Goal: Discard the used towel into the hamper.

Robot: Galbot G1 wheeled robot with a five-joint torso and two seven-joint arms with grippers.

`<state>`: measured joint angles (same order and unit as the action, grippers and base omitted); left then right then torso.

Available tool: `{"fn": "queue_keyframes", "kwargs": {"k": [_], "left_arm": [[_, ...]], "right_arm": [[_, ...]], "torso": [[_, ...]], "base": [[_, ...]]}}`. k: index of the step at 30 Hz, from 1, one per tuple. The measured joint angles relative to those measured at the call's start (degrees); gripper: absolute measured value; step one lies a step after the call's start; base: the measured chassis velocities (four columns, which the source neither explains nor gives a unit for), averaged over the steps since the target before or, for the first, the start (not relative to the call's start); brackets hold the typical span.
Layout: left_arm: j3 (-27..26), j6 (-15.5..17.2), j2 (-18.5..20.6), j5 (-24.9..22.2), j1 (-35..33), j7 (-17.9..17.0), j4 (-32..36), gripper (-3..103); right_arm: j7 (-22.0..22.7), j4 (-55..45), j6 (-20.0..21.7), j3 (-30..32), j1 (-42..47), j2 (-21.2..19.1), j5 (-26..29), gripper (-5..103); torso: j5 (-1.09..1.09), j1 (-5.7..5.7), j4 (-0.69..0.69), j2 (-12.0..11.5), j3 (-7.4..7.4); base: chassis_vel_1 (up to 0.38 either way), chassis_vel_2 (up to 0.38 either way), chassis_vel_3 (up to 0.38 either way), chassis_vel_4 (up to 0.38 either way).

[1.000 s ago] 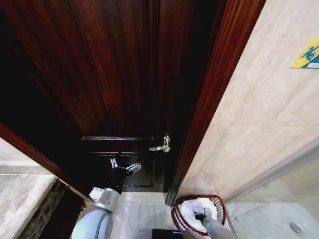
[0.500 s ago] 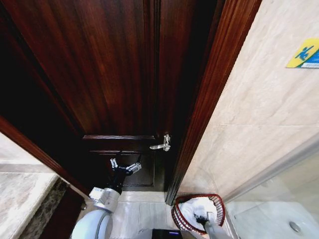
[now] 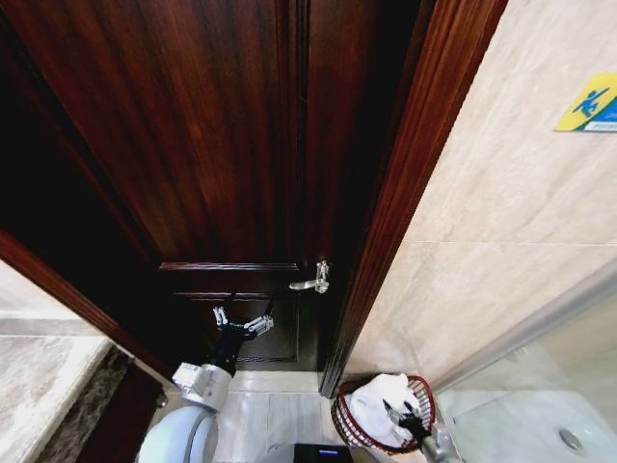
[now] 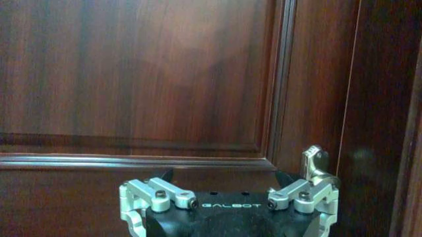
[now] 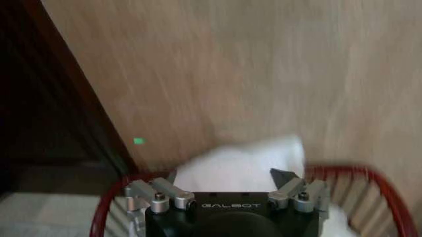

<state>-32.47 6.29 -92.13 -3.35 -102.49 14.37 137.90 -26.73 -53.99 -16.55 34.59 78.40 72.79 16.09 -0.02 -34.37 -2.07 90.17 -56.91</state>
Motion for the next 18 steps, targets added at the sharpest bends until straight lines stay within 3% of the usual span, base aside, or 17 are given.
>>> {"fn": "queue_keyframes", "kwargs": {"k": [1,7,10,12,16,18], "left_arm": [[0.0,0.0,0.0,0.0,0.0,0.0,0.0,100],[0.0,0.0,0.0,0.0,0.0,0.0,0.0,100],[0.0,0.0,0.0,0.0,0.0,0.0,0.0,100],[0.0,0.0,0.0,0.0,0.0,0.0,0.0,100],[0.0,0.0,0.0,0.0,0.0,0.0,0.0,100],[0.0,0.0,0.0,0.0,0.0,0.0,0.0,100]], "right_arm": [[0.6,-1.0,-0.1,0.1,-0.4,0.5,-0.6,99],[2.8,4.4,-2.4,0.0,-5.6,2.8,-5.1,100],[3.2,8.2,-2.2,-0.3,-8.1,3.1,-6.2,100],[3.5,15.8,-2.1,-0.4,-12.4,3.2,-7.0,100],[4.2,21.3,-2.0,-0.4,-15.3,3.3,-7.4,100],[4.5,24.1,0.0,-0.5,-16.5,3.5,-6.7,100]], "torso": [[-0.01,0.00,-0.01,0.0,0.00],[0.08,-0.01,-0.03,0.0,0.00],[-0.02,-0.01,-0.01,0.0,0.00],[0.04,-0.01,-0.01,0.0,0.00],[0.00,-0.01,-0.01,0.0,0.00],[0.02,-0.01,0.00,0.0,-0.01]], "base": [[0.000,0.000,0.000,0.000],[0.000,0.000,0.000,0.000],[0.000,0.000,0.000,0.000],[0.000,0.000,0.000,0.000],[0.000,0.000,0.000,0.000],[0.000,0.000,0.000,0.000]]}}
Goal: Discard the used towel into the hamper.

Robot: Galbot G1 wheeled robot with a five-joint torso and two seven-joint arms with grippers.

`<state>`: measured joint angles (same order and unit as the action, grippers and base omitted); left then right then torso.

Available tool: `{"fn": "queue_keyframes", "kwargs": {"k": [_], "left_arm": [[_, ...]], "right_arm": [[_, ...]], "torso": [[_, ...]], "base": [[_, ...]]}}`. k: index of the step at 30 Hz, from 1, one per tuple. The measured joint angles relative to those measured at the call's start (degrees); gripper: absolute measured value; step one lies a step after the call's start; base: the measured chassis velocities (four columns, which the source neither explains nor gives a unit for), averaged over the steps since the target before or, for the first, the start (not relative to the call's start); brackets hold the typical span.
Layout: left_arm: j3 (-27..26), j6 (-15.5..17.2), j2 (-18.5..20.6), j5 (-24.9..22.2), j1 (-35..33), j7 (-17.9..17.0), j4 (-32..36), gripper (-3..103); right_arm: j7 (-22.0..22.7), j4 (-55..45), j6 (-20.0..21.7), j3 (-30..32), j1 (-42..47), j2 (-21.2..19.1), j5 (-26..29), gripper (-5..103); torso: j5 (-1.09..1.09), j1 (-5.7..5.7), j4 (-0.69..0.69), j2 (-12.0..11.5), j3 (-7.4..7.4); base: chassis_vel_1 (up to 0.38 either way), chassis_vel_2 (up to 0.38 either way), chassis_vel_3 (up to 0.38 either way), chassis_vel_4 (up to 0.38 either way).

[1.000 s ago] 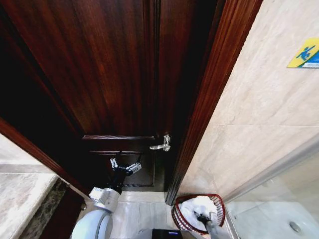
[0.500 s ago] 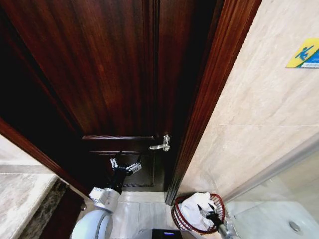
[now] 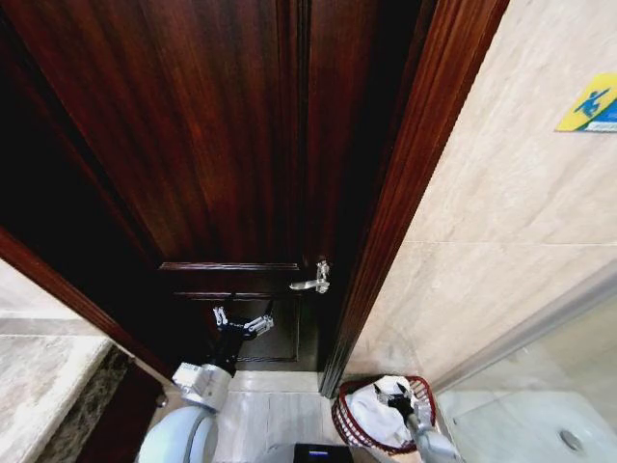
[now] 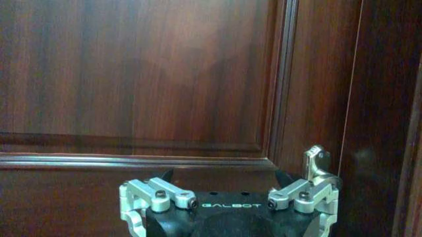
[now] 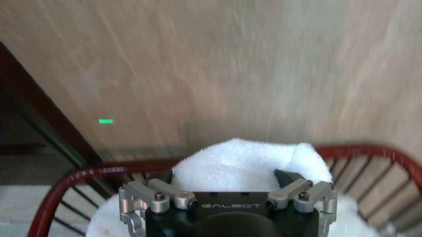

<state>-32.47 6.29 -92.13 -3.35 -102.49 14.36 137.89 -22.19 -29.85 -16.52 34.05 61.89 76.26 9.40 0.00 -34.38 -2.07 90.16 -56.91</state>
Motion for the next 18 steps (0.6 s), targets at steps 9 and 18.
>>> {"fn": "queue_keyframes", "kwargs": {"k": [9,18], "left_arm": [[0.0,0.0,0.0,0.0,0.0,0.0,0.0,100],[0.0,0.0,0.0,0.0,0.0,0.0,0.0,100]], "right_arm": [[3.9,6.5,5.4,0.4,-2.8,1.6,-0.9,100],[5.9,13.1,10.4,0.8,-8.3,2.6,-0.6,100]], "torso": [[-0.01,0.00,0.00,0.0,0.00],[-0.02,0.00,0.00,0.0,0.00]], "base": [[0.000,0.000,0.000,0.000],[0.000,0.000,0.000,0.000]]}}
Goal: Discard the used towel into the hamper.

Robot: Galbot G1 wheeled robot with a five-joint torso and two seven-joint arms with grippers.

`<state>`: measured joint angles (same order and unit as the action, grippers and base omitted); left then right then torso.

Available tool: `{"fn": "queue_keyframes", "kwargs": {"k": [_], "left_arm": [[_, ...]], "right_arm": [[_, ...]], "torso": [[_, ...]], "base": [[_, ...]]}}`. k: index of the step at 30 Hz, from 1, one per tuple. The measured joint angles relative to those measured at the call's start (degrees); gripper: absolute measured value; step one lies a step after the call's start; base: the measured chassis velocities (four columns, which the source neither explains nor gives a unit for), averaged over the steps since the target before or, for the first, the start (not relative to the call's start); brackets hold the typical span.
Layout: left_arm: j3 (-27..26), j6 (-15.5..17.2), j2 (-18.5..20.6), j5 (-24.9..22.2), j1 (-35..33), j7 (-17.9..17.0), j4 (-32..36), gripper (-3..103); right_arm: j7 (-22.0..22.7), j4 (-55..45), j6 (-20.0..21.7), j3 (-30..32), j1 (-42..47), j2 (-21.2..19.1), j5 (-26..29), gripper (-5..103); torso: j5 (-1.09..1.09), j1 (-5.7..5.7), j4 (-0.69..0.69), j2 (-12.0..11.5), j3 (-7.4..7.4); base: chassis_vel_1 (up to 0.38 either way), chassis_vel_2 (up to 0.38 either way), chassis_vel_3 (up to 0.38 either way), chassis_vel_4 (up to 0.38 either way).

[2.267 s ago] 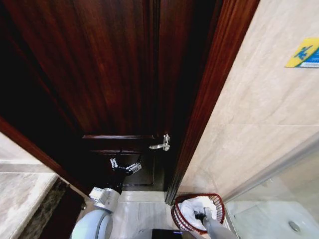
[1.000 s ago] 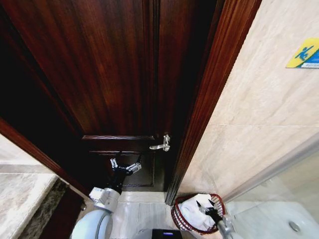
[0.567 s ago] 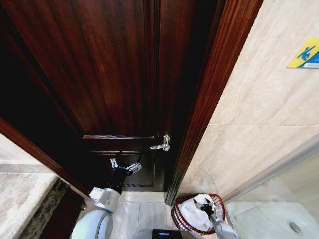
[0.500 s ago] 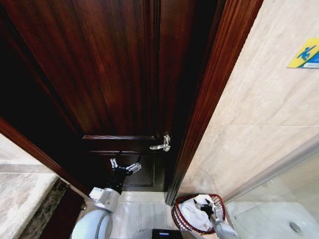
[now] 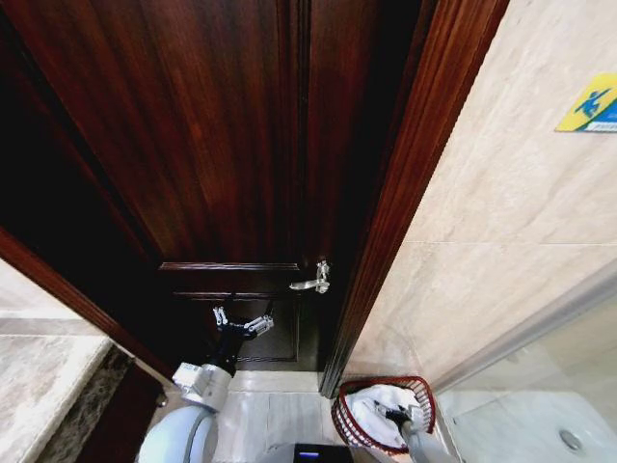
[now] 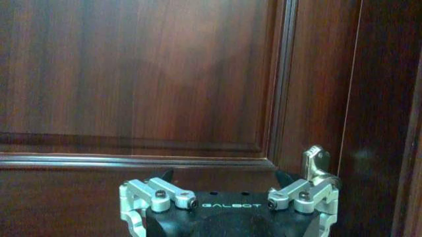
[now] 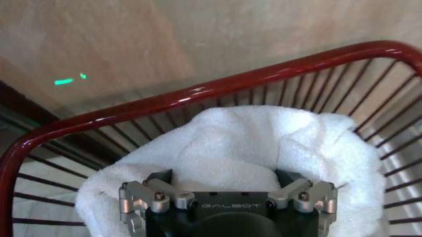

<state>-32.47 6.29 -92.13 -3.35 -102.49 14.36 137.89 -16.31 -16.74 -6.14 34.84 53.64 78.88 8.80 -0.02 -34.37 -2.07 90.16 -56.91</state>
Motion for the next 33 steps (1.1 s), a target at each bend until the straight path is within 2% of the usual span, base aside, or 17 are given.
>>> {"fn": "queue_keyframes", "kwargs": {"k": [3,4,5,7,8,16,19,20,21,22,24,26,29,31,33], "left_arm": [[0.0,0.0,0.0,0.0,0.0,0.0,0.0,100],[0.0,0.0,0.0,0.0,0.0,0.0,0.0,100],[0.0,0.0,0.0,0.0,0.0,0.0,0.0,100],[0.0,0.0,0.0,0.0,0.0,0.0,0.0,100],[0.0,0.0,0.0,0.0,0.0,0.0,0.0,100],[0.0,0.0,0.0,0.0,0.0,0.0,0.0,100],[0.0,0.0,0.0,0.0,0.0,0.0,0.0,100],[0.0,0.0,0.0,0.0,0.0,0.0,0.0,100],[0.0,0.0,0.0,0.0,0.0,0.0,0.0,100],[0.0,0.0,0.0,0.0,0.0,0.0,0.0,100],[0.0,0.0,0.0,0.0,0.0,0.0,0.0,100],[0.0,0.0,0.0,0.0,0.0,0.0,0.0,100],[0.0,0.0,0.0,0.0,0.0,0.0,0.0,100],[0.0,0.0,0.0,0.0,0.0,0.0,0.0,100],[0.0,0.0,0.0,0.0,0.0,0.0,0.0,100]], "right_arm": [[0.1,2.2,2.9,0.3,-3.0,0.9,0.0,100],[0.4,2.0,5.2,0.6,-3.8,1.5,2.3,100],[0.4,2.0,5.2,0.6,-3.8,1.5,2.3,100],[1.0,3.7,8.1,2.5,-6.0,2.3,5.8,100],[1.0,4.4,8.5,3.1,-6.6,2.2,6.0,100],[0.5,3.3,9.0,3.3,-5.4,2.1,5.6,100],[-0.7,0.3,6.6,2.7,-3.0,2.5,3.9,100],[-1.6,-0.7,3.8,2.7,-1.8,2.5,1.1,100],[-1.6,-0.7,3.8,2.7,-1.8,2.5,1.1,100],[-3.1,-3.1,0.9,2.7,0.5,2.4,-3.3,100],[-4.5,-6.6,-0.8,2.9,3.1,2.2,-5.0,100],[-6.0,-10.6,-3.1,3.2,6.1,1.4,-2.6,100],[-7.2,-14.7,-4.2,3.2,8.8,0.6,0.2,100],[-8.9,-23.2,-4.4,3.5,13.9,-0.2,3.1,100],[-9.1,-28.5,-4.5,4.0,17.6,-0.3,2.6,100]], "torso": [[0.00,0.00,-0.01,0.0,0.00],[-0.02,0.00,-0.01,0.0,0.00],[-0.02,0.00,-0.01,0.0,0.00],[0.04,-0.01,-0.02,0.0,0.00],[-0.01,0.00,-0.02,0.0,0.00],[0.02,0.00,-0.01,0.0,0.00],[0.02,0.00,-0.01,0.0,0.00],[0.03,0.00,-0.01,0.0,0.00],[0.03,0.00,-0.01,0.0,0.00],[0.04,0.00,0.00,0.0,0.00],[0.04,0.00,0.02,0.0,0.00],[0.05,0.00,-0.01,0.0,0.00],[0.03,0.00,0.00,0.0,0.00],[0.00,0.00,0.00,0.0,0.00],[0.02,0.00,0.01,0.0,0.01]], "base": [[0.000,0.000,0.000,0.000],[0.000,0.000,0.000,0.000],[0.000,0.000,0.000,0.000],[0.000,0.000,0.000,0.000],[0.000,0.000,0.000,0.000],[0.000,0.000,0.000,0.000],[0.000,0.000,0.000,0.000],[0.000,0.000,0.000,0.000],[0.000,0.000,0.000,0.000],[0.000,0.000,0.000,0.000],[0.000,0.000,0.000,0.000],[0.000,0.000,0.000,0.000],[0.000,0.000,0.000,0.000],[0.000,0.000,0.000,0.000],[0.000,0.000,0.000,0.000]]}}
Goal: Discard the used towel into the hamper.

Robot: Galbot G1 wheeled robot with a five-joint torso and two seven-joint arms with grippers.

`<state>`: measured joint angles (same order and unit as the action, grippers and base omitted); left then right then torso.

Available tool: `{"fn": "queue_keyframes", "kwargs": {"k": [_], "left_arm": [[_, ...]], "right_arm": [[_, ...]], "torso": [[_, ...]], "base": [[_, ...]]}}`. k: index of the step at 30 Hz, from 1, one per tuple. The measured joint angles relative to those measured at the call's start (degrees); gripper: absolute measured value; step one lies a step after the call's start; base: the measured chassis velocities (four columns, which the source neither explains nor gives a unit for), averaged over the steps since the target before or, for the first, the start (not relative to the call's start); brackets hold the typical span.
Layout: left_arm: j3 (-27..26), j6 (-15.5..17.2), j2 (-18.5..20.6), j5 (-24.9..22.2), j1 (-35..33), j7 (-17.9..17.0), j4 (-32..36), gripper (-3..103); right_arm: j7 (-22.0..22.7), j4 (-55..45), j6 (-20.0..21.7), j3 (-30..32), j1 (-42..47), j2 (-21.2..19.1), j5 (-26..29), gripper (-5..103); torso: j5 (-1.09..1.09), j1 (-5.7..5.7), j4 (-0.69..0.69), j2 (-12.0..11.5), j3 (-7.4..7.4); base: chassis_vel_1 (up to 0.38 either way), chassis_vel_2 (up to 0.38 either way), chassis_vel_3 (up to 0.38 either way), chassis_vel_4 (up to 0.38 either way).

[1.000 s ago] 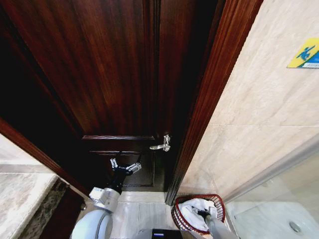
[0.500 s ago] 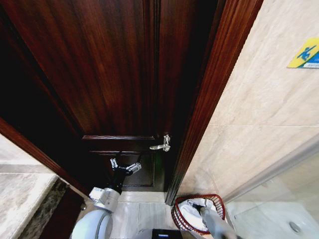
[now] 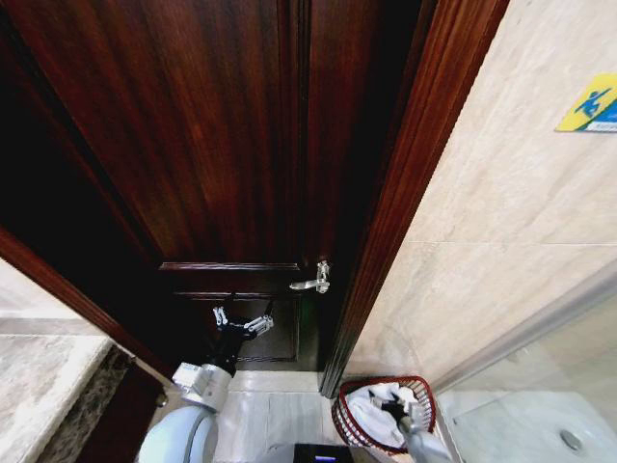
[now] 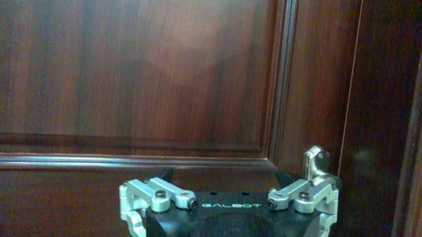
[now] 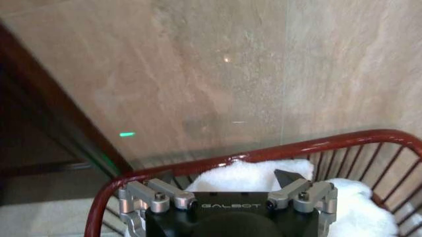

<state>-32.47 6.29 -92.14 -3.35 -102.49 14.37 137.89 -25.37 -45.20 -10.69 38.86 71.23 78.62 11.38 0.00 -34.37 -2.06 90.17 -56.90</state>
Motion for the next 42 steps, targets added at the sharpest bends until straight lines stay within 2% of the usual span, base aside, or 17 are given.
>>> {"fn": "queue_keyframes", "kwargs": {"k": [6,10,15,20,23,26,31,33,42], "left_arm": [[0.0,0.0,0.0,0.0,0.0,0.0,0.0,100],[0.0,0.0,0.0,0.0,0.0,0.0,0.0,100],[0.0,0.0,0.0,0.0,0.0,0.0,0.0,100],[0.0,0.0,0.0,0.0,0.0,0.0,0.0,100],[0.0,0.0,0.0,0.0,0.0,0.0,0.0,100],[0.0,0.0,0.0,0.0,0.0,0.0,0.0,100],[0.0,0.0,0.0,0.0,0.0,0.0,0.0,100],[0.0,0.0,0.0,0.0,0.0,0.0,0.0,100],[0.0,0.0,0.0,0.0,0.0,0.0,0.0,100]], "right_arm": [[0.7,1.4,-2.3,1.6,0.9,0.5,-3.0,100],[3.1,10.0,-6.6,2.0,-2.5,1.8,-7.7,100],[3.8,13.9,-7.3,1.5,-5.4,2.4,-8.4,100],[6.0,24.1,-7.6,1.6,-11.6,1.4,-12.9,100],[7.4,27.7,-6.7,1.7,-13.6,1.1,-14.4,100],[8.3,29.0,-2.4,1.4,-15.2,1.0,-14.7,100],[9.1,30.1,0.9,1.5,-16.5,1.2,-14.4,100],[9.8,31.4,3.9,1.8,-17.8,1.6,-14.0,100],[11.3,33.3,6.4,1.9,-20.3,1.9,-12.4,100]], "torso": [[0.00,0.00,-0.02,0.0,0.00],[0.02,0.00,0.00,0.0,-0.01],[0.00,0.00,-0.02,0.0,-0.01],[-0.03,0.00,-0.02,0.0,-0.01],[-0.01,0.00,-0.02,0.0,-0.01],[-0.03,0.00,-0.01,0.0,-0.01],[-0.01,-0.01,-0.01,0.0,-0.01],[-0.01,0.00,-0.01,0.0,-0.01],[0.00,0.00,-0.01,0.0,-0.01]], "base": [[0.000,0.000,0.000,0.000],[0.000,0.000,0.000,0.000],[0.000,0.000,0.000,0.000],[0.000,0.000,0.000,0.000],[0.000,0.000,0.000,0.000],[0.000,0.000,0.000,0.000],[0.000,0.000,0.000,0.000],[0.000,0.000,0.000,0.000],[0.000,0.000,0.000,0.000]]}}
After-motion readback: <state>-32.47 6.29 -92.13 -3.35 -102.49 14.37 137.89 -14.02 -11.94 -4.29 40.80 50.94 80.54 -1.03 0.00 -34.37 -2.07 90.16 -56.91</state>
